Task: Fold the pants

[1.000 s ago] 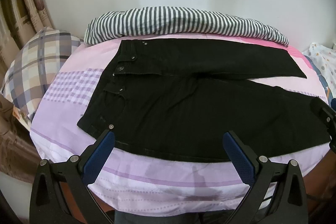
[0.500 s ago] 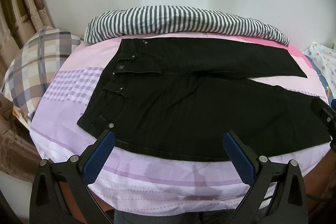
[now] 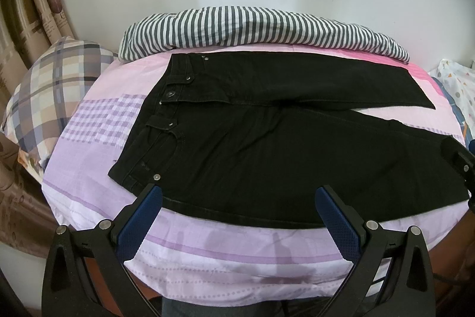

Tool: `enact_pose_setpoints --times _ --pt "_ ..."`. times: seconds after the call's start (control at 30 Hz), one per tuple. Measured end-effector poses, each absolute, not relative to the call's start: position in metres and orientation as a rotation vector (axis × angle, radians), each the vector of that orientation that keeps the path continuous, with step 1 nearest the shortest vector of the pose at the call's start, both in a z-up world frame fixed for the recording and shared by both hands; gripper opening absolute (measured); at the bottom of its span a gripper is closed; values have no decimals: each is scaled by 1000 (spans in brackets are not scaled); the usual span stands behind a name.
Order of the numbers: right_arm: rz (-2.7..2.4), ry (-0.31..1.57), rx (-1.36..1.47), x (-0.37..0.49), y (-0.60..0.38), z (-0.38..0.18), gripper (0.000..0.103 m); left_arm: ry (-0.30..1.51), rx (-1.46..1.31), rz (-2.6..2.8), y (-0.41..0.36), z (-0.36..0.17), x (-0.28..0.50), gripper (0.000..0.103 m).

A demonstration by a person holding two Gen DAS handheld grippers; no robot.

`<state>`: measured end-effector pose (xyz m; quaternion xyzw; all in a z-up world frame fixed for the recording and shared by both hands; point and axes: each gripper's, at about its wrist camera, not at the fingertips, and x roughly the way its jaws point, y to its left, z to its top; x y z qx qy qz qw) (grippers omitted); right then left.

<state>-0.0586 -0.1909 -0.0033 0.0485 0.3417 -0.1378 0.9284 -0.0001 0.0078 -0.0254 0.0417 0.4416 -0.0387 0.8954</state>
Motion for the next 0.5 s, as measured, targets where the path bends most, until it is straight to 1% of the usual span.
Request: enact_pose_setpoints --times 0.5 --pt "-287 708 100 -52 -193 -4 103 931 94 -78 7 -29 6 102"
